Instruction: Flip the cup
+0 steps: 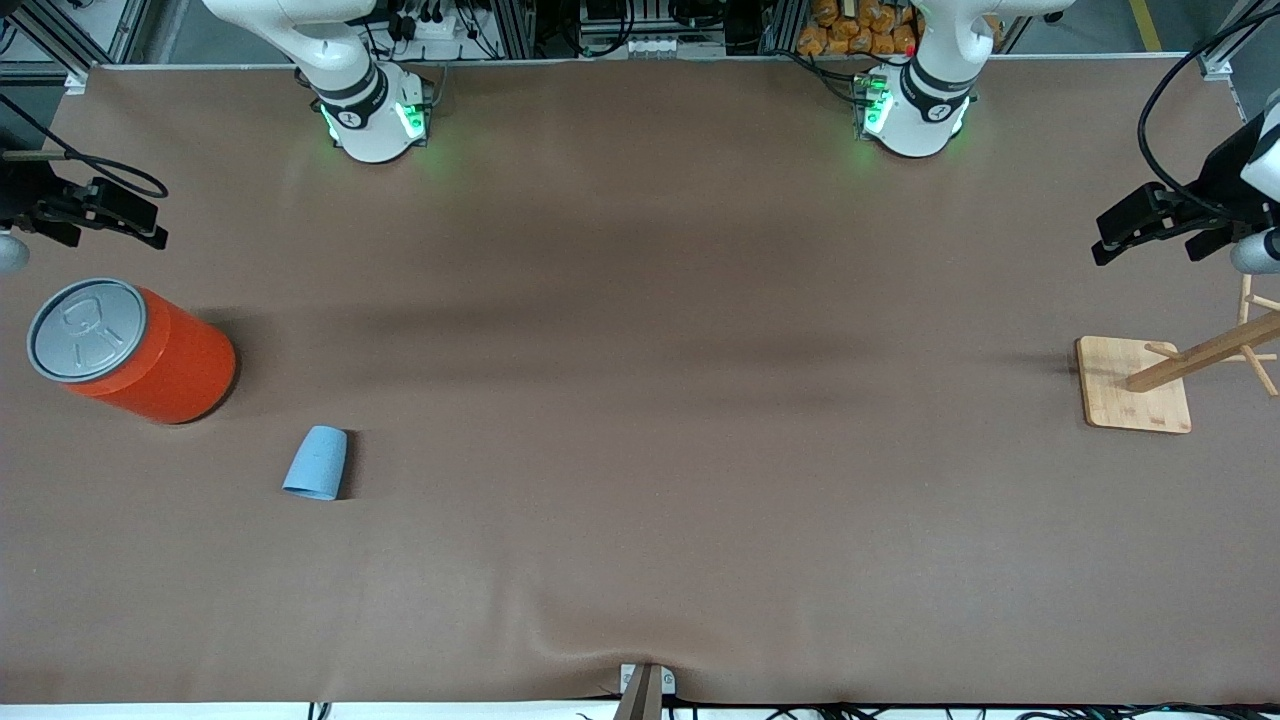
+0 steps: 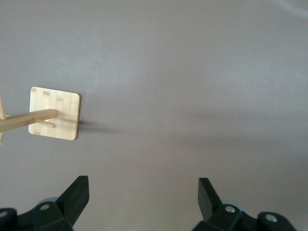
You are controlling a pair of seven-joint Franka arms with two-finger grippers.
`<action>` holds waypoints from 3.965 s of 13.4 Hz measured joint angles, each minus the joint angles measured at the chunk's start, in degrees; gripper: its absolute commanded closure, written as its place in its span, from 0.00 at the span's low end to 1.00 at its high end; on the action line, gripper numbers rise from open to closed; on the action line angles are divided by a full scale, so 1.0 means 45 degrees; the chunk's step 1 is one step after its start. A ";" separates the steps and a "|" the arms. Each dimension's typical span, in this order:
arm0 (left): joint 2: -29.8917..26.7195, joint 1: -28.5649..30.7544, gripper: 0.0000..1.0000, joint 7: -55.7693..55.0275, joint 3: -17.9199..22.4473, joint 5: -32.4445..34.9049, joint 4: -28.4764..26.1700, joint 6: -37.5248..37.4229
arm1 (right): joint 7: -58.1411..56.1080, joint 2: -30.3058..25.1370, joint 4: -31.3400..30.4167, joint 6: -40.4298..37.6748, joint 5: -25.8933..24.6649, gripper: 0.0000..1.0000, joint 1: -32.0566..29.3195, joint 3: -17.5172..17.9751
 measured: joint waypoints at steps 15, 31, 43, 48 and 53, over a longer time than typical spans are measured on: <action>0.0028 0.0002 0.00 0.0000 0.0000 0.0000 -0.0013 -0.0001 | -0.0610 0.2537 -0.0260 0.1375 0.0048 0.00 0.0083 -0.0008; 0.0044 0.0171 0.00 0.0020 0.0004 -0.0017 -0.0018 -0.0662 | -0.0767 0.6874 -0.2637 0.9934 0.0049 0.00 0.0369 0.0022; 0.0041 0.0172 0.00 0.0020 -0.0002 -0.0186 -0.0011 -0.0705 | -0.3308 0.8937 -0.2141 1.2654 0.0364 0.41 0.0382 0.0040; 0.0041 0.0176 0.00 0.0021 -0.0003 -0.0289 -0.0014 -0.0720 | -0.7997 0.8551 -0.1819 1.2179 0.0474 0.41 0.0408 0.1867; 0.0080 0.0212 0.00 0.0022 0.0003 -0.0590 -0.0047 -0.0749 | -0.9633 0.8464 -0.1811 1.1969 0.0446 0.39 0.1544 0.4259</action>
